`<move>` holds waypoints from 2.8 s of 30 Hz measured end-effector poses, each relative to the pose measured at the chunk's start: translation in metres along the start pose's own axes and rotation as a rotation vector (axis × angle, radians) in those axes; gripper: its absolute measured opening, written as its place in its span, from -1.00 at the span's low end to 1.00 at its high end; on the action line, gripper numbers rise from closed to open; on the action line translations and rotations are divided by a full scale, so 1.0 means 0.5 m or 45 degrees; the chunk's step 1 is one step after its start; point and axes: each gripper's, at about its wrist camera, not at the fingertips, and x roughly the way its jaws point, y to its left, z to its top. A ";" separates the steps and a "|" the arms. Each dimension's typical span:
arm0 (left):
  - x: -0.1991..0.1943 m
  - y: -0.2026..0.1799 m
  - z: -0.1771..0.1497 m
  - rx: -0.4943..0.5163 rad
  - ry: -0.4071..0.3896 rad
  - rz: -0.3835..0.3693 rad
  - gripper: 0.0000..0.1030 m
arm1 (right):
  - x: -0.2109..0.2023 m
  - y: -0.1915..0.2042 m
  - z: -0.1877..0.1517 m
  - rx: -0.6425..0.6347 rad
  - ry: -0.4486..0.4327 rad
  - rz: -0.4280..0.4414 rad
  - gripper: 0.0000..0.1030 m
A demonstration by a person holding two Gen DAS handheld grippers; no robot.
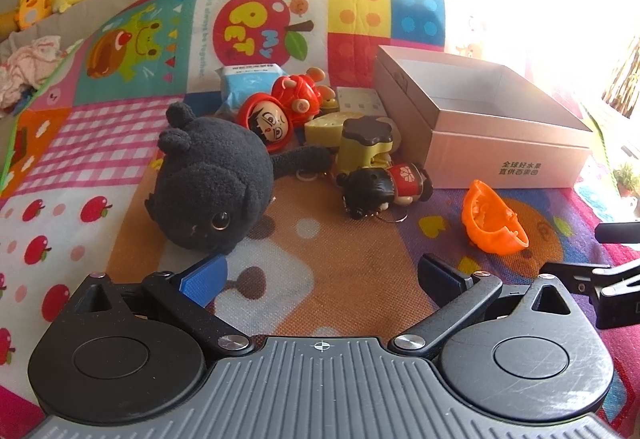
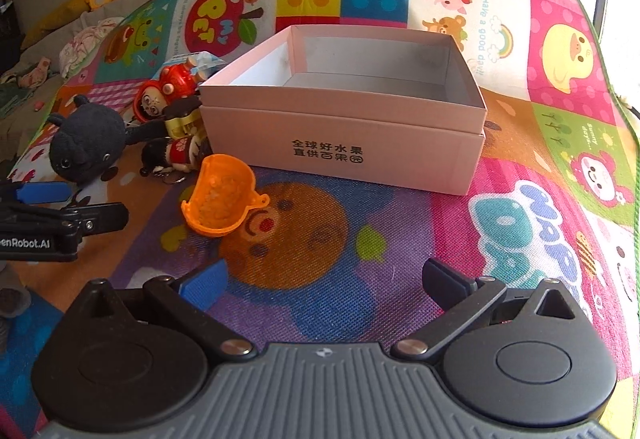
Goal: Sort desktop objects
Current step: 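Move the right gripper toward the orange plastic shell toy, then grasp the orange toy with the right gripper while the left grasps the black-red figurine, then drop the orange toy into the pink box with the right gripper while the left drops the figurine in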
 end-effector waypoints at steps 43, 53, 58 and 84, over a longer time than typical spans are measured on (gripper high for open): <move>0.012 -0.075 0.028 0.258 0.096 -0.316 0.36 | 0.007 -0.002 0.009 -0.157 -0.101 -0.053 0.46; -0.005 -0.035 0.003 0.310 0.080 -0.119 0.69 | 0.000 0.008 0.016 -0.257 -0.092 -0.123 0.59; -0.009 0.008 0.007 0.257 0.070 -0.069 0.82 | -0.006 -0.006 0.022 -0.215 -0.083 -0.136 0.66; -0.062 -0.027 0.047 0.272 -0.066 -0.182 0.35 | -0.121 0.034 0.077 -0.180 -0.126 0.064 -0.18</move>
